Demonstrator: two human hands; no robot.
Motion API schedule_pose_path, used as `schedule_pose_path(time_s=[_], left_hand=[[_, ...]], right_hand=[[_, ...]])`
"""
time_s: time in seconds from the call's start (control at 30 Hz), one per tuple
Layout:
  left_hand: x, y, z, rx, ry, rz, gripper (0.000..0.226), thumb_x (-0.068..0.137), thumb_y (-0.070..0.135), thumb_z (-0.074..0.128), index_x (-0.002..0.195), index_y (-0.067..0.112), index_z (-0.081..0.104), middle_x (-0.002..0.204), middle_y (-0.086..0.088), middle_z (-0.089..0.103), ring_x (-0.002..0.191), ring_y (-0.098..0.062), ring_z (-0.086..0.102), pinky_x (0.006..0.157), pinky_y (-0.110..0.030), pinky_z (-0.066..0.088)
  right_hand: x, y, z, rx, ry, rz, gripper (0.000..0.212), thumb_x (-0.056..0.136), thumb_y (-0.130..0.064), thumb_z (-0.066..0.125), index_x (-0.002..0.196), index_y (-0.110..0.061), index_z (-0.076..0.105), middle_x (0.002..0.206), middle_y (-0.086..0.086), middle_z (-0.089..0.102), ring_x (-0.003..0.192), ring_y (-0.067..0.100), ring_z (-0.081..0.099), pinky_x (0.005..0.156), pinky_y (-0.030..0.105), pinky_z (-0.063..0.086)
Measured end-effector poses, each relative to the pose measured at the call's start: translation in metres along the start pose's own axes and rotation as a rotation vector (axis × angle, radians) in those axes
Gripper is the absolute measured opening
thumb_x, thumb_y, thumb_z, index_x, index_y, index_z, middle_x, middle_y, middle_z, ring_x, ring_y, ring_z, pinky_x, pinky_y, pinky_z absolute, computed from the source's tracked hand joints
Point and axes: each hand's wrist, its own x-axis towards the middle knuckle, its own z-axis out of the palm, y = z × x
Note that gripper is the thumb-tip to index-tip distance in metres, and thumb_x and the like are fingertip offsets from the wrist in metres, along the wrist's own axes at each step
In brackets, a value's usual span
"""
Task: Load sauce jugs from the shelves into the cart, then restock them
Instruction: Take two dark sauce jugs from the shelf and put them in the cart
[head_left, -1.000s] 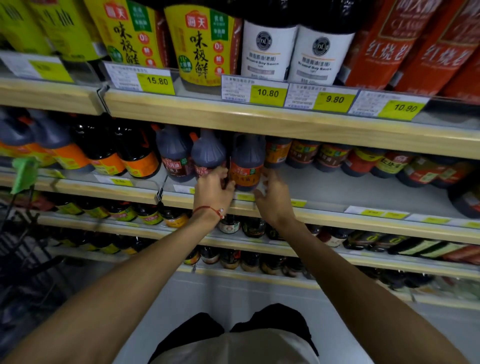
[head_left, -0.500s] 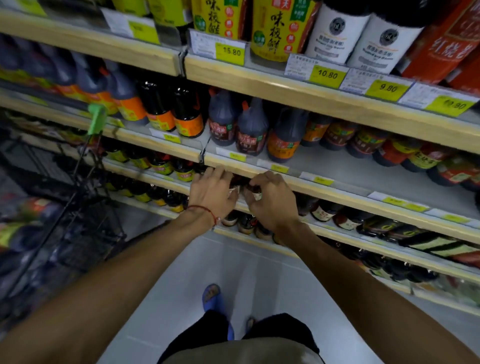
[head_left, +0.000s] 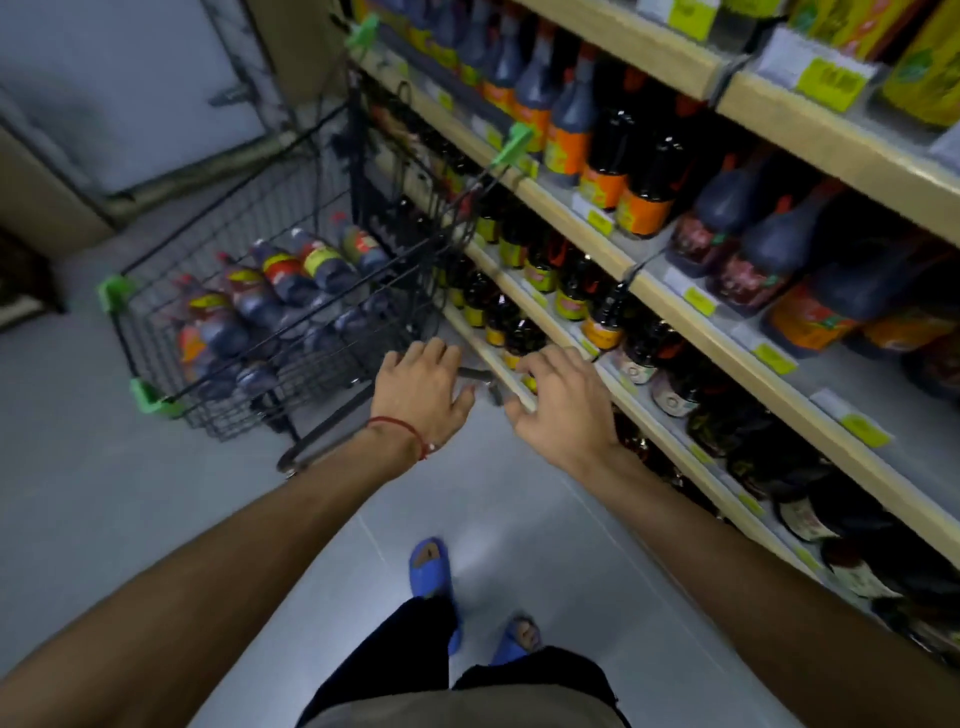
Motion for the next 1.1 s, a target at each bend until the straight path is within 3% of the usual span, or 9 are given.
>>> schedule_pose_path(time_s=[0.3,0.47,0.63,0.83,1.1], left_hand=[[-0.039,-0.141,0.0,-0.019,-0.003,-0.236,0.039,0.093,0.05,0.047,0.115,0.019,0.053,0.11,-0.004,0.054,0.105,-0.029,0.054,0.085,-0.043,0.043],[-0.033,-0.231,0.003,-0.022,0.016,-0.311,0.036,0.093,0.048,0.051,0.11,0.016,0.054,0.106,-0.007,0.054,0.099,-0.031,0.056,0.08,-0.044,0.044],[-0.021,-0.308,0.007,-0.047,-0.028,-0.357,0.037,0.094,0.046,0.05,0.118,0.018,0.053,0.112,-0.007,0.054,0.104,-0.031,0.057,0.086,-0.044,0.044],[0.008,-0.373,0.028,-0.103,-0.059,-0.384,0.036,0.095,0.045,0.047,0.118,0.018,0.053,0.114,-0.005,0.057,0.107,-0.029,0.059,0.094,-0.044,0.047],[0.082,-0.432,0.068,-0.215,-0.149,-0.543,0.042,0.095,0.045,0.052,0.13,0.022,0.048,0.129,-0.004,0.055,0.115,-0.028,0.057,0.1,-0.049,0.047]], right_hand=[[0.064,-0.125,0.054,0.013,-0.08,-0.213,0.034,0.083,-0.036,0.07,0.11,-0.016,0.07,0.106,0.003,0.066,0.106,0.029,0.057,0.094,0.041,0.047],[0.116,-0.196,0.093,0.039,-0.104,-0.259,0.03,0.082,-0.033,0.07,0.106,-0.016,0.07,0.103,0.003,0.065,0.102,0.03,0.059,0.087,0.042,0.05],[0.164,-0.255,0.129,0.094,-0.101,-0.258,0.034,0.078,-0.035,0.061,0.102,-0.012,0.071,0.1,0.007,0.067,0.098,0.034,0.06,0.082,0.045,0.053],[0.223,-0.287,0.17,0.129,-0.118,-0.258,0.023,0.08,-0.027,0.075,0.098,-0.014,0.068,0.097,0.006,0.065,0.095,0.03,0.059,0.076,0.038,0.049],[0.332,-0.29,0.232,0.141,-0.3,-0.31,0.026,0.085,-0.032,0.073,0.107,-0.017,0.069,0.105,0.001,0.067,0.098,0.024,0.062,0.077,0.034,0.047]])
